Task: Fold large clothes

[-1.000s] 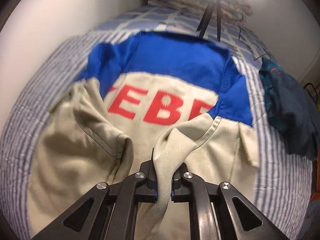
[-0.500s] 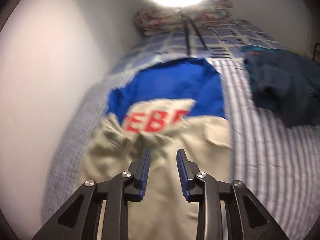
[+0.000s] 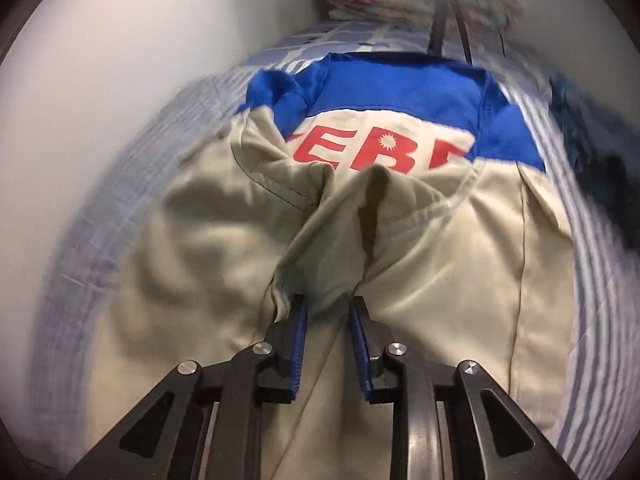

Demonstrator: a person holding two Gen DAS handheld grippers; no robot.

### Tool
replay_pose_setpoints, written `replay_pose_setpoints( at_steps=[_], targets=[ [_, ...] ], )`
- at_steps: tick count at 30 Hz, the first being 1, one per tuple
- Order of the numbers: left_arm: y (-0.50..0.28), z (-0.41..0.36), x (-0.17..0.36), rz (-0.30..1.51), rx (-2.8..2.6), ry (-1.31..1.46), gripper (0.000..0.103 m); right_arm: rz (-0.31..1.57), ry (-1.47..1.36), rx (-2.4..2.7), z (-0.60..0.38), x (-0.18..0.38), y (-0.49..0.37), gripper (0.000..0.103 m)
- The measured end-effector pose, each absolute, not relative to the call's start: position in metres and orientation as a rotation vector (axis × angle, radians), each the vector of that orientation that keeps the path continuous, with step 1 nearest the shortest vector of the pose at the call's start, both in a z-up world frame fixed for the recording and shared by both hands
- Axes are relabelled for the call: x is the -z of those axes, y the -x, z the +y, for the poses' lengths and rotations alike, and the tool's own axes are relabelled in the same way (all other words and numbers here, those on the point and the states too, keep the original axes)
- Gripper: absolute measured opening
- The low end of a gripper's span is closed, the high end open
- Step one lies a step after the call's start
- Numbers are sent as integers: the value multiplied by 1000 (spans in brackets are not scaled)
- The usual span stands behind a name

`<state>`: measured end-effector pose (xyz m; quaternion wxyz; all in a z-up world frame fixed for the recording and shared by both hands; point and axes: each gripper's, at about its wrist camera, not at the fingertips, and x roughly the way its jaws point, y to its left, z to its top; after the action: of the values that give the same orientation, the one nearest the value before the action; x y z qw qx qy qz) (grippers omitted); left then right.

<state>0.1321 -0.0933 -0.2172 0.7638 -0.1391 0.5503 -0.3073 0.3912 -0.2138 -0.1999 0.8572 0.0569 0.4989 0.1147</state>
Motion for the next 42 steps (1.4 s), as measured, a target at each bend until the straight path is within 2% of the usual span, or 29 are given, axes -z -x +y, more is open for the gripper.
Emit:
replay_pose_setpoints(
  at_steps=[6,12,17,19,20,21,23,26,27,28,31,36,42],
  targets=[
    [-120,-73,196,1159,690,292,13,1007,-207,-248,-262,158,-323,25],
    [-111,-44,174,1100,675,317,13,1093,-180,-318,-275,171,-221,25],
    [-114,-11,169,1083,572,341,14,1087,-121,-461,-237,172,-159,25],
    [-116,5,169,1089,533,357,29,1116,-41,-511,-219,179,-139,24],
    [-118,13,169,1086,513,363,43,1132,35,-520,-211,185,-125,24],
    [-117,19,169,1081,497,366,48,1149,115,-497,-208,194,-112,24],
    [-115,31,172,1080,469,367,50,1177,248,-423,-210,215,-92,24],
    [-116,42,184,1107,426,376,53,1178,127,-424,-230,204,-81,24],
    [-117,43,190,1126,417,391,56,1168,91,-428,-236,198,-79,26],
    [-117,45,197,1150,411,409,57,1148,53,-429,-243,190,-74,33],
    [-116,46,216,1211,418,445,57,1091,-39,-353,-268,175,-57,71],
    [-107,38,229,1269,464,453,57,1145,-313,-331,-309,190,-47,72],
    [-105,27,234,1288,469,426,56,1236,-480,-415,-307,223,-39,65]
  ],
)
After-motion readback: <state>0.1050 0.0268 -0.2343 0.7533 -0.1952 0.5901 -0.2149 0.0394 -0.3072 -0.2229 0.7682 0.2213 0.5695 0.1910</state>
